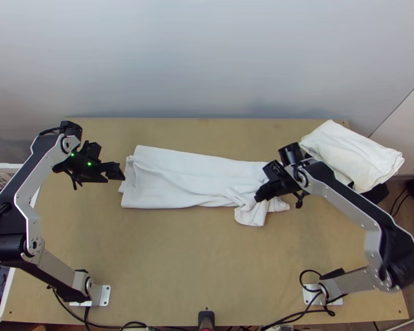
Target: Fold the t-shirt
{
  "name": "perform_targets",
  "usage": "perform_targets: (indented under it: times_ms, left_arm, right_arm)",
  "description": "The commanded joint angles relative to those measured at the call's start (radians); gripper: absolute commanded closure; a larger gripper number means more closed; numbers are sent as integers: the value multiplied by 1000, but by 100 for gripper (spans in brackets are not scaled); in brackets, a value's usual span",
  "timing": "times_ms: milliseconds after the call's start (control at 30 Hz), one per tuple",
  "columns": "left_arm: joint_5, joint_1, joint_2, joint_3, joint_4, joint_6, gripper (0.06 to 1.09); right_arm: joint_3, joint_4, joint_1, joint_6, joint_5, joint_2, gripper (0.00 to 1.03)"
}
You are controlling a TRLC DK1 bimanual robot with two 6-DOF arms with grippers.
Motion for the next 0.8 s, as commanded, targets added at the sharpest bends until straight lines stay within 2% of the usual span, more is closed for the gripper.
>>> perform_targets:
  times_ms: [0, 300, 567, 700, 767]
  left_arm:
    - [1, 0, 8, 7, 3, -4, 11]
    - [1, -26, 30, 19, 4, -13, 11]
    - [1, -31, 42, 21, 4, -13, 11]
    - [1, -34, 46, 21, 4, -13, 11]
    - [1, -34, 48, 21, 4, -13, 11]
  right_arm:
    - [73, 60, -47, -49, -4, 153, 99]
    - [249, 84, -155, -42, -4, 244, 99]
    - [218, 67, -200, -25, -4, 233, 98]
    - [214, 11, -252, 23, -5, 187, 82]
    - [202, -20, -275, 53, -5, 156, 69]
